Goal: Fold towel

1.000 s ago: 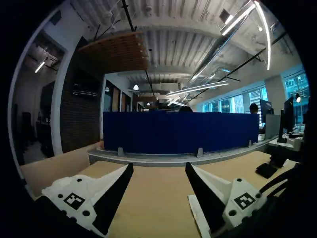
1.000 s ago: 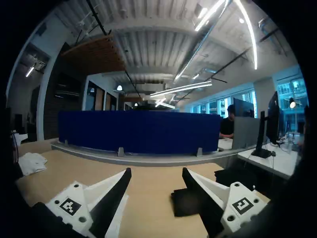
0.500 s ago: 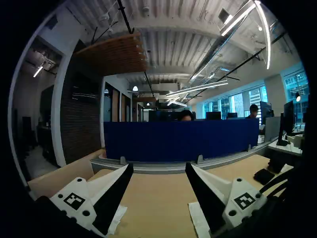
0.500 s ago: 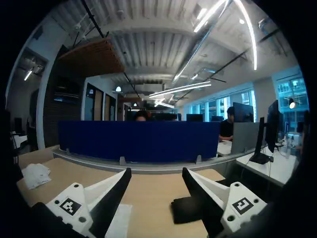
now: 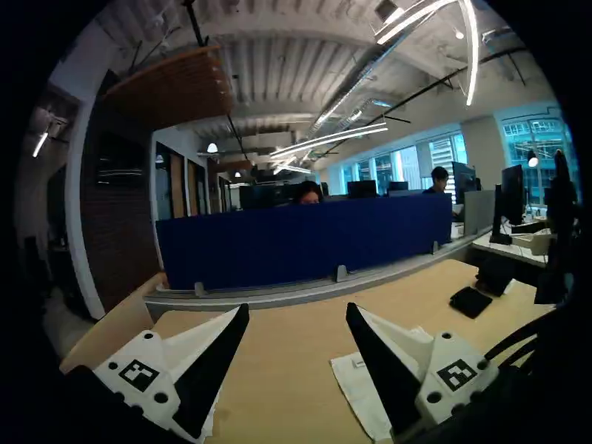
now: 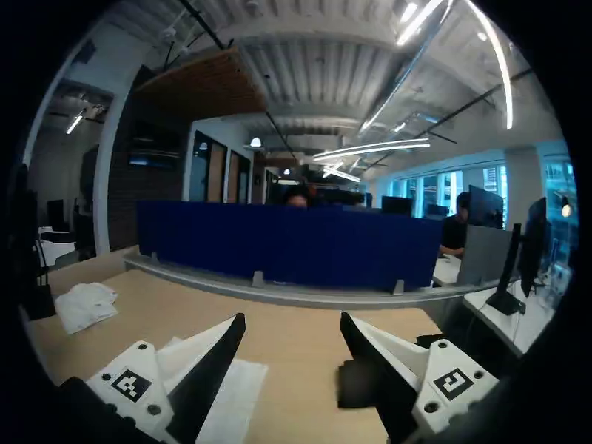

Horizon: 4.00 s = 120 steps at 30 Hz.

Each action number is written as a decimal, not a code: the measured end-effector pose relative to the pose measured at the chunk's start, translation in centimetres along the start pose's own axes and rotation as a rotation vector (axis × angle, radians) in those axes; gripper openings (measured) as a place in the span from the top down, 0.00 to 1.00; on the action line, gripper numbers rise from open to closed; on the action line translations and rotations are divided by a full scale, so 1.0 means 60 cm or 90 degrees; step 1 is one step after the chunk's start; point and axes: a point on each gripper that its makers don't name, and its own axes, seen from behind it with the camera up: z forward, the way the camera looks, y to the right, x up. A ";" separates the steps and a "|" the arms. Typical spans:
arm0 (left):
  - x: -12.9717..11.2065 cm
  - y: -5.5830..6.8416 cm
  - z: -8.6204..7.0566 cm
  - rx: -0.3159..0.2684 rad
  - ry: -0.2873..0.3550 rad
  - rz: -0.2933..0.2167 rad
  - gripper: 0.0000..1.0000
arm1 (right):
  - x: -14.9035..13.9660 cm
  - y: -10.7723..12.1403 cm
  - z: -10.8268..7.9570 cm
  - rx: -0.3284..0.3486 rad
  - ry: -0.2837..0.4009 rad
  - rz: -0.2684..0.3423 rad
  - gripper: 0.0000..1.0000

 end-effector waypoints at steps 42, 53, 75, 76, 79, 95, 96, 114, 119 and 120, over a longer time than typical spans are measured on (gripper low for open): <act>-0.268 0.179 -0.013 -0.282 -0.241 0.059 0.02 | -0.268 -0.135 -0.021 0.260 -0.296 -0.085 0.00; -0.367 0.212 -0.014 -0.309 -0.290 0.067 0.02 | -0.371 -0.146 -0.023 0.271 -0.343 -0.091 0.00; -0.488 0.238 -0.033 -0.351 -0.375 0.089 0.02 | -0.488 -0.155 -0.040 0.285 -0.406 -0.118 0.00; -0.491 0.238 -0.034 -0.351 -0.378 0.091 0.02 | -0.490 -0.154 -0.040 0.285 -0.408 -0.120 0.00; -0.498 0.238 -0.036 -0.350 -0.386 0.097 0.02 | -0.498 -0.154 -0.041 0.286 -0.412 -0.123 0.00; -0.527 0.243 -0.042 -0.351 -0.433 0.120 0.07 | -0.530 -0.159 -0.056 0.295 -0.439 -0.131 0.16; -0.526 0.243 -0.043 -0.351 -0.434 0.121 0.07 | -0.532 -0.159 -0.056 0.296 -0.440 -0.130 0.18; -0.523 0.257 -0.051 -0.353 -0.443 0.128 0.32 | -0.536 -0.158 -0.048 0.293 -0.448 -0.106 0.48; -0.524 0.261 -0.054 -0.356 -0.443 0.130 0.42 | -0.537 -0.157 -0.050 0.295 -0.448 -0.111 0.59; -0.524 0.262 -0.054 -0.356 -0.443 0.130 0.45 | -0.537 -0.157 -0.051 0.296 -0.448 -0.113 0.62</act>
